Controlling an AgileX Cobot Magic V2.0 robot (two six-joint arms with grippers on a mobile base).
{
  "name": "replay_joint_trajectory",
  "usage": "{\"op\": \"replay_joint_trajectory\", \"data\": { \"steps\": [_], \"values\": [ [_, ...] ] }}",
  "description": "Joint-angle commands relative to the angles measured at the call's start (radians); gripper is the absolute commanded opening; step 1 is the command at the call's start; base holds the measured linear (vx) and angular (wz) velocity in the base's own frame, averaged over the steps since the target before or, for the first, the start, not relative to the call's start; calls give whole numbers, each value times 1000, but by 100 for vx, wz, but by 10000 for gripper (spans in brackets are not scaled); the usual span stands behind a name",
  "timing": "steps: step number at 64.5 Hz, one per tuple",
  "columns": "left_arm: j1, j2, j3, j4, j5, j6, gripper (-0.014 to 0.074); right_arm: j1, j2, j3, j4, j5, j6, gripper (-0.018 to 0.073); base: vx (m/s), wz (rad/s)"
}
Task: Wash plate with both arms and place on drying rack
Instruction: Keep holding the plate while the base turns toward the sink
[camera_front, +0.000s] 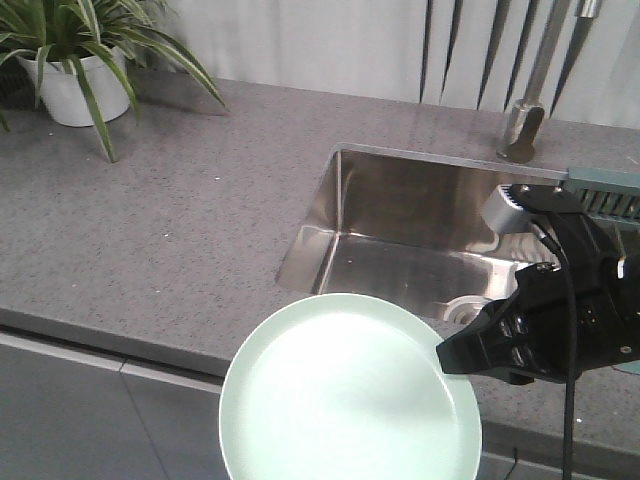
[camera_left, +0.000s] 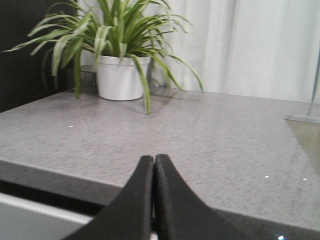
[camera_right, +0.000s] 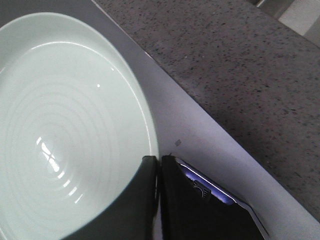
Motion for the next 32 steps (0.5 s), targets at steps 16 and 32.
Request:
{"op": "replay_joint_trajectory", "data": {
  "steps": [16, 32],
  "values": [
    [-4, -13, -26, -1, -74, -3, -6, -3, -21, -26, 42, -29, -11, -4, 8, -32],
    [-4, -13, -26, -1, -74, -3, -6, -3, -21, -26, 42, -29, -11, -4, 8, -34]
  ]
}}
